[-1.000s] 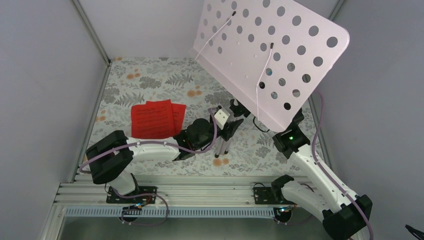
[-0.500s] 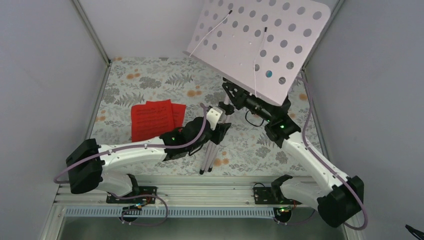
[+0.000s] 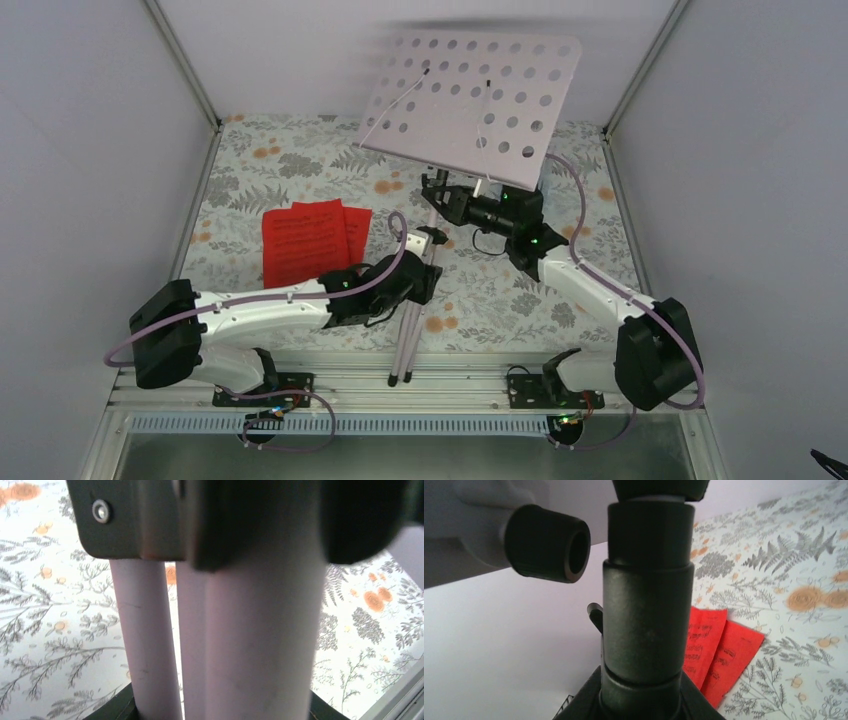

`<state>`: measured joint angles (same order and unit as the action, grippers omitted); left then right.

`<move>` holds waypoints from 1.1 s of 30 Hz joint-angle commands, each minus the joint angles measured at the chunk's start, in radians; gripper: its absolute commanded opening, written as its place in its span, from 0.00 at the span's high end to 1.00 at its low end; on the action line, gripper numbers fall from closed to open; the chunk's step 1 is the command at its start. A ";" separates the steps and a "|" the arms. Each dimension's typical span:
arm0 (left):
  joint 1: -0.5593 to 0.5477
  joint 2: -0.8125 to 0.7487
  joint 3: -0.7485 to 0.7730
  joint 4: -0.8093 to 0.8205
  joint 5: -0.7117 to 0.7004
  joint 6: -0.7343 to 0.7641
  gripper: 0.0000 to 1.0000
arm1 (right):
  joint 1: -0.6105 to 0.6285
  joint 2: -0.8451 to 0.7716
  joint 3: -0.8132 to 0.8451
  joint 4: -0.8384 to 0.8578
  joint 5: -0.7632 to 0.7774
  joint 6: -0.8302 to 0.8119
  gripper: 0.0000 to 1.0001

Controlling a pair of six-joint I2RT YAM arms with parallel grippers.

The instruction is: Pack up the instrument practice props

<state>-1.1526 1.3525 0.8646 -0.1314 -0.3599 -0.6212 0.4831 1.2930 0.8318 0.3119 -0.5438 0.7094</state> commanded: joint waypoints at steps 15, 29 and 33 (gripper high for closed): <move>0.088 0.000 0.040 0.065 -0.202 -0.198 0.98 | -0.066 0.046 -0.160 0.093 0.274 -0.025 0.30; 0.178 0.048 0.039 -0.035 -0.219 -0.357 0.98 | -0.066 -0.134 -0.272 -0.033 0.456 0.020 0.16; 0.200 0.095 0.082 -0.139 -0.249 -0.459 0.98 | -0.066 -0.210 -0.269 -0.087 0.470 0.019 0.16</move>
<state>-0.9722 1.4384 0.8608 -0.3592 -0.3923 -1.0019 0.4129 1.1564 0.5690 0.2749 -0.1387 0.7151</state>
